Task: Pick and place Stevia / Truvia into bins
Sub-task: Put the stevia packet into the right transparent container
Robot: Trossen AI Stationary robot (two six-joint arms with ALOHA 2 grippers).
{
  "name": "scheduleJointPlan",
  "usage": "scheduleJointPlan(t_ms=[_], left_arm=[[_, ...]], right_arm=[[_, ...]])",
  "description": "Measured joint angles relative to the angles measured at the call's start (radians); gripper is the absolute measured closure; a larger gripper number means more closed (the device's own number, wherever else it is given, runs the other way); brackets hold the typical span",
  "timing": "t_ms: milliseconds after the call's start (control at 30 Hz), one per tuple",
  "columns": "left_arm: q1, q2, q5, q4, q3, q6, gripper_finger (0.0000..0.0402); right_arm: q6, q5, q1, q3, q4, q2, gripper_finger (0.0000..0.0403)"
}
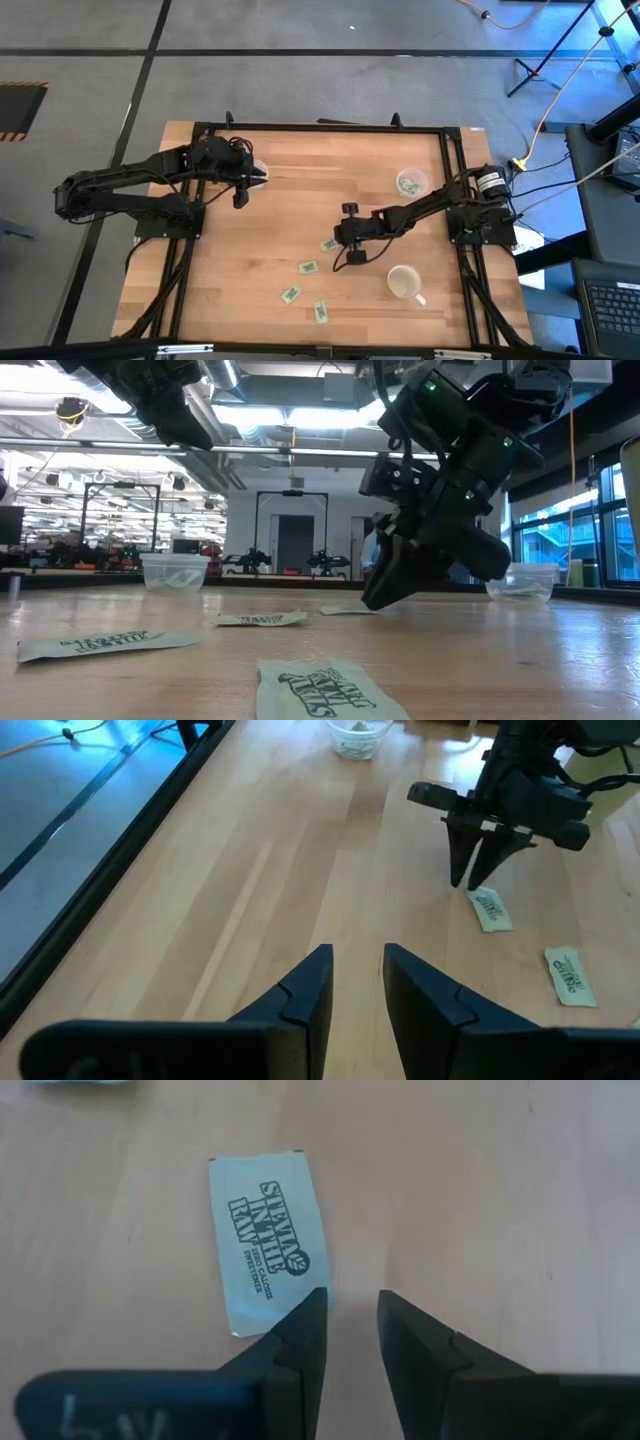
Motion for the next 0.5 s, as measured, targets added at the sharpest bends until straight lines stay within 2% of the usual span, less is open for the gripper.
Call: scheduleJointPlan(t_ms=[233, 500], left_arm=[[0.0, 0.0, 0.0, 0.0, 0.0, 0.0, 0.0315], [0.0, 0.0, 0.0, 0.0, 0.0, 0.0, 0.0315]], right_arm=[[-0.01, 0.003, -0.002, -0.006, -0.028, -0.102, 0.0306], [0.002, -0.066, -0.001, -0.005, -0.022, -0.114, 0.0306]])
